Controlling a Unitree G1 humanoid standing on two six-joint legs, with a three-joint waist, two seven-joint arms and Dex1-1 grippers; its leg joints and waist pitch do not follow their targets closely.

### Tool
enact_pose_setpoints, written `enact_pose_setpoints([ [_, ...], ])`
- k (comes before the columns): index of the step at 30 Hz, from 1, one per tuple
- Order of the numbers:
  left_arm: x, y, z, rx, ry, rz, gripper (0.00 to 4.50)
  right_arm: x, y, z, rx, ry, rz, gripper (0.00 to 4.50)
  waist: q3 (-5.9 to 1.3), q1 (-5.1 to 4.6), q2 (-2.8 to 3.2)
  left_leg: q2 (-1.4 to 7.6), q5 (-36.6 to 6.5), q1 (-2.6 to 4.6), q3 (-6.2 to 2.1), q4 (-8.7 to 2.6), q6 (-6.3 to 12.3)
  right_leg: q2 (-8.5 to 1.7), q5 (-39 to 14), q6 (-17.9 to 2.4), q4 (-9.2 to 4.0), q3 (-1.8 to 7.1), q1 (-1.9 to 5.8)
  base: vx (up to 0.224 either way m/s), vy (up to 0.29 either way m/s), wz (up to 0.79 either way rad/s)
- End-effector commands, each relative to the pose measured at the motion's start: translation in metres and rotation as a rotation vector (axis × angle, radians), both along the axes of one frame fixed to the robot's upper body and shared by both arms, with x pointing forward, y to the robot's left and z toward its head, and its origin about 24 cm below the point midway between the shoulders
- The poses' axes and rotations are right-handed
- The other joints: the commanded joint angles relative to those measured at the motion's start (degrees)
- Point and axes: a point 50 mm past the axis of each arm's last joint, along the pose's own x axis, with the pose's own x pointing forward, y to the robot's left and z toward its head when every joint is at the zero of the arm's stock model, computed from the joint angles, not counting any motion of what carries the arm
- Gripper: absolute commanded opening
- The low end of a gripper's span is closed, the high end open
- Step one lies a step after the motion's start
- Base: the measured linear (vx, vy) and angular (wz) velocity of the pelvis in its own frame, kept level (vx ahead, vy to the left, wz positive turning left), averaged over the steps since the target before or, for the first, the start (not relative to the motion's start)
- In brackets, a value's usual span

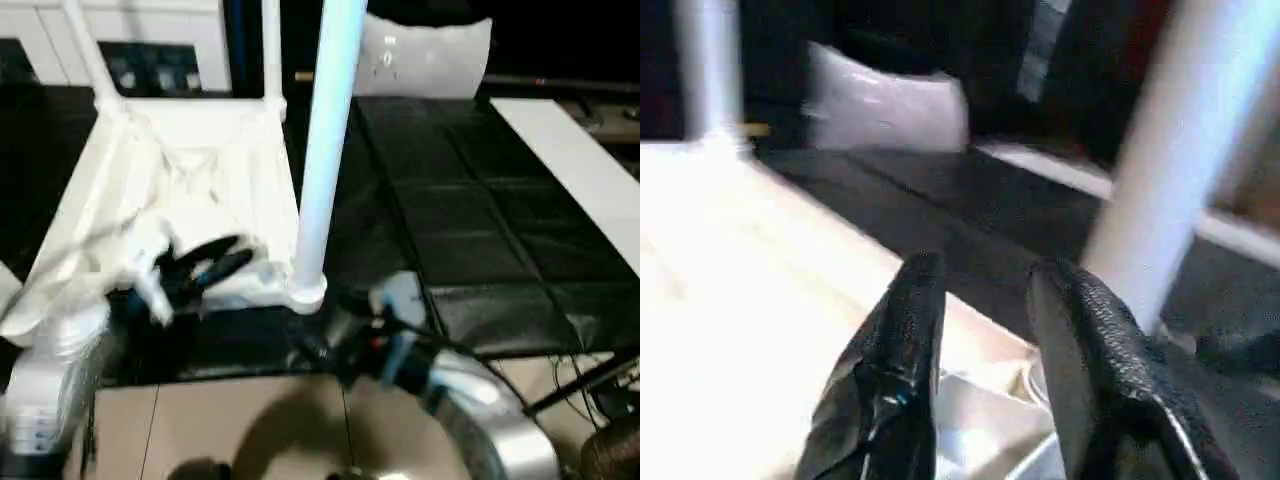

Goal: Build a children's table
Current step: Rotate leg to tighten

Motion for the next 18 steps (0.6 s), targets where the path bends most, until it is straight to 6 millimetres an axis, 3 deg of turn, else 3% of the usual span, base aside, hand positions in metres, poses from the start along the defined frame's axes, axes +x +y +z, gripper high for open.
enact_pose_setpoints([
  [1,-0.007,0.002,0.005,-0.008,-0.002,0.127,1.46,0.005,0.003,-0.001,-0.03,-0.006,-0.033,4.5,-2.71,-0.22,0.15,3.93,-19.12,-0.11,-2.01,-4.43,-0.18,-5.35,-27.65,-4.56,-6.77,3.86,1.89,0.0,0.0,0.0],
  [2,-0.01,0.002,0.004,-0.015,0.009,0.148,1.46,0.006,0.004,-0.001,-0.033,-0.008,-0.037,4.5,-2.74,-0.22,0.18,3.83,-19.54,0.05,-1.97,-4.42,-0.3,-5.2,-29.19,-3.58,-7.04,3.77,1.78,0.0,0.0,0.0],
  [3,-0.013,0.001,0.002,-0.022,0.023,0.173,1.46,0.008,0.007,-0.002,-0.037,-0.017,-0.045,4.5,-2.88,-0.08,0.08,3.74,-20.14,0.68,-1.94,-4.18,-0.41,-5.12,-29.88,-2.52,-7.34,3.92,1.24,0.0,0.0,0.0],
  [4,-0.016,-0.001,-0.002,-0.018,0.043,0.184,1.46,0.01,0.01,-0.003,-0.038,-0.023,-0.051,4.5,-2.87,-0.31,-0.11,3.69,-17.73,-0.4,-2.22,-4.38,-0.11,-5.07,-27.42,-2.51,-6.98,3.85,1.62,0.0,0.0,0.0],
  [5,-0.016,-0.001,-0.002,-0.018,0.043,0.184,1.46,0.01,0.01,-0.003,-0.038,-0.023,-0.051,4.5,-2.95,-0.39,-0.02,3.69,-15.28,-0.95,-2.22,-4.46,0.39,-4.81,-24.69,-2.63,-6.96,3.81,1.62,0.0,0.0,0.0],
  [6,-0.019,-0.004,-0.004,-0.007,0.062,0.19,1.46,0.011,0.013,-0.004,-0.04,-0.024,-0.052,4.5,-3.59,-0.16,0.23,3.87,-10.12,-0.94,-2.03,-3.81,1.49,-4.21,-16.69,-4.13,-6.36,3.86,0.99,0.0,0.0,0.0],
  [7,-0.025,-0.008,-0.006,0.013,0.092,0.183,1.46,0.012,0.015,-0.005,-0.046,-0.023,-0.05,4.5,-4.34,-0.36,0.05,3.15,1.83,-2.33,-1.78,-2.58,4.77,-3.35,-0.83,-7.42,-4.84,3.41,0.67,0.0,0.0,0.0],
  [8,-0.027,-0.008,-0.006,0.031,0.113,0.193,1.46,0.011,0.016,-0.006,-0.048,-0.017,-0.049,4.5,-4.99,-0.37,0.22,2.73,7.8,-2.71,-1.68,-1.96,6.78,-2.7,6.62,-8.84,-3.9,2.94,0.39,0.0,0.0,0.0],
  [9,-0.029,-0.008,-0.007,0.034,0.127,0.205,1.46,0.011,0.016,-0.006,-0.048,-0.015,-0.048,4.5,-6.14,-0.17,0.4,1.98,16.34,-3.05,-1.43,-0.34,11.24,-2.01,17.57,-11.07,-2.85,2.3,-0.51,0.0,0.0,0.0],
  [10,-0.033,-0.007,-0.008,0.036,0.134,0.219,1.46,0.011,0.016,-0.007,-0.048,-0.014,-0.049,4.5,-6.48,-0.11,0.67,1.54,15.5,-4.07,-1.24,0.15,14.41,-1.96,17.66,-12.15,-3.49,1.73,-1.07,0.0,0.0,0.0],
  [11,-0.033,-0.007,-0.008,0.036,0.134,0.219,1.46,0.011,0.016,-0.007,-0.048,-0.014,-0.049,4.5,-6.48,-0.11,0.67,1.54,15.5,-4.07,-1.24,0.15,14.41,-1.96,17.66,-12.15,-3.49,1.73,-1.07,-0.08,0.024,-0.04],
  [12,-0.037,-0.003,-0.011,0.07,0.142,0.259,1.46,0.012,0.017,-0.008,-0.082,-0.043,-0.035,4.5,-5.69,-0.03,1.45,2.72,-3.32,-3.9,-1.22,-0.51,12.89,-2.93,-5.71,-10.14,-6.28,1.11,-1.41,-0.106,0.036,-0.05],
  [13,-0.038,-0.002,-0.012,0.078,0.145,0.269,1.46,0.012,0.017,-0.008,-0.091,-0.05,-0.031,4.5,-3.88,-1.02,1.53,3.63,-22.72,-1.85,-1.34,-1.43,6.81,-2.93,-29.22,-4.46,-8.1,-0.08,-1.68,-0.106,0.036,-0.05],
  [14,-0.039,-0.002,-0.012,0.083,0.146,0.273,1.46,0.012,0.017,-0.009,-0.096,-0.054,-0.029,4.5,-3.04,-1.64,1.81,4.02,-31.99,-0.3,-1.88,-1.86,2.96,-2.49,-37.76,-0.47,-8.97,-1.41,-2.08,-0.126,0.041,-0.08],
  [15,-0.04,-0.003,-0.014,0.122,0.154,0.276,1.46,0.012,0.018,-0.01,-0.106,-0.056,-0.013,4.5,-2.69,-0.01,3.82,3.25,-49.33,-9.15,-5.62,-10.46,-2.67,-0.09,-29.0,0.29,5.35,-2.99,7.26,-0.066,0.019,-0.05],
  [16,-0.041,-0.004,-0.015,0.135,0.16,0.287,1.46,0.013,0.019,-0.011,-0.113,-0.059,-0.007,4.5,-1.66,2.29,3.9,1.64,-53.94,-10.08,-3.63,-11.14,-6.19,2.6,-21.25,-1.2,6.51,-3.53,6.03,-0.115,0.054,0.28],
  [17,-0.043,-0.004,-0.015,0.142,0.179,0.325,1.46,0.014,0.021,-0.011,-0.117,-0.064,-0.003,4.5,-2.48,1.47,2.95,1.84,-49.42,-8.2,-5.02,-11.6,-4.76,2.08,-19.78,-3.34,8.74,-0.44,5.19,-0.095,-0.023,0.61],
  [18,-0.043,-0.004,-0.015,0.14,0.187,0.346,1.46,0.015,0.021,-0.011,-0.118,-0.066,-0.003,4.5,-2.68,1.52,1.07,1.54,-44.17,-6.81,-6.56,-7.46,-8.0,-2.18,-35.87,-8.49,3.33,1.8,3.22,-0.155,-0.094,1.07],
])
